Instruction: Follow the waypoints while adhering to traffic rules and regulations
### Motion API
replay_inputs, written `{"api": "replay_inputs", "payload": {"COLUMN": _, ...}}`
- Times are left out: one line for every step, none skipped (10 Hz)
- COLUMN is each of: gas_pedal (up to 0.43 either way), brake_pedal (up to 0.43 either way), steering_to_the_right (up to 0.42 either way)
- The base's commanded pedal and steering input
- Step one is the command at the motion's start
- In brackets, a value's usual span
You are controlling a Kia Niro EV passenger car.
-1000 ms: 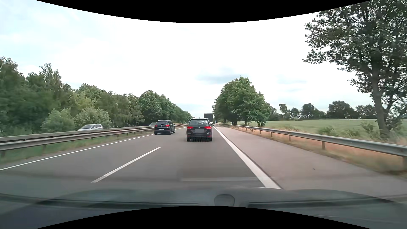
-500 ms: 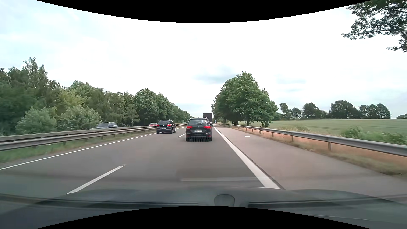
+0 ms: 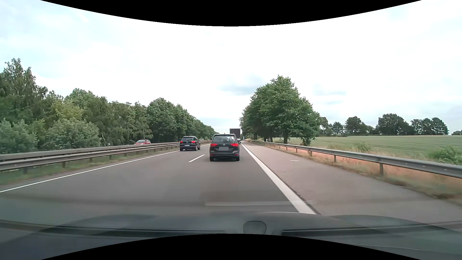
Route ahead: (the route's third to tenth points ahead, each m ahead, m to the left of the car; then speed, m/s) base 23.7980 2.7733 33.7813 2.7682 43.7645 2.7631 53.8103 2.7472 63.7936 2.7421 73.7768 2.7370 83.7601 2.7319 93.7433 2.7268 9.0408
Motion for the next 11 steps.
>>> {"api": "replay_inputs", "payload": {"gas_pedal": 0.118, "brake_pedal": 0.0, "steering_to_the_right": 0.0}}
{"api": "replay_inputs", "payload": {"gas_pedal": 0.118, "brake_pedal": 0.0, "steering_to_the_right": 0.0}}
{"api": "replay_inputs", "payload": {"gas_pedal": 0.118, "brake_pedal": 0.0, "steering_to_the_right": 0.0}}
{"api": "replay_inputs", "payload": {"gas_pedal": 0.118, "brake_pedal": 0.0, "steering_to_the_right": -0.001}}
{"api": "replay_inputs", "payload": {"gas_pedal": 0.118, "brake_pedal": 0.0, "steering_to_the_right": -0.001}}
{"api": "replay_inputs", "payload": {"gas_pedal": 0.118, "brake_pedal": 0.0, "steering_to_the_right": -0.002}}
{"api": "replay_inputs", "payload": {"gas_pedal": 0.118, "brake_pedal": 0.0, "steering_to_the_right": -0.003}}
{"api": "replay_inputs", "payload": {"gas_pedal": 0.118, "brake_pedal": 0.0, "steering_to_the_right": -0.003}}
{"api": "replay_inputs", "payload": {"gas_pedal": 0.118, "brake_pedal": 0.0, "steering_to_the_right": -0.003}}
{"api": "replay_inputs", "payload": {"gas_pedal": 0.118, "brake_pedal": 0.0, "steering_to_the_right": -0.003}}
{"api": "replay_inputs", "payload": {"gas_pedal": 0.118, "brake_pedal": 0.0, "steering_to_the_right": -0.004}}
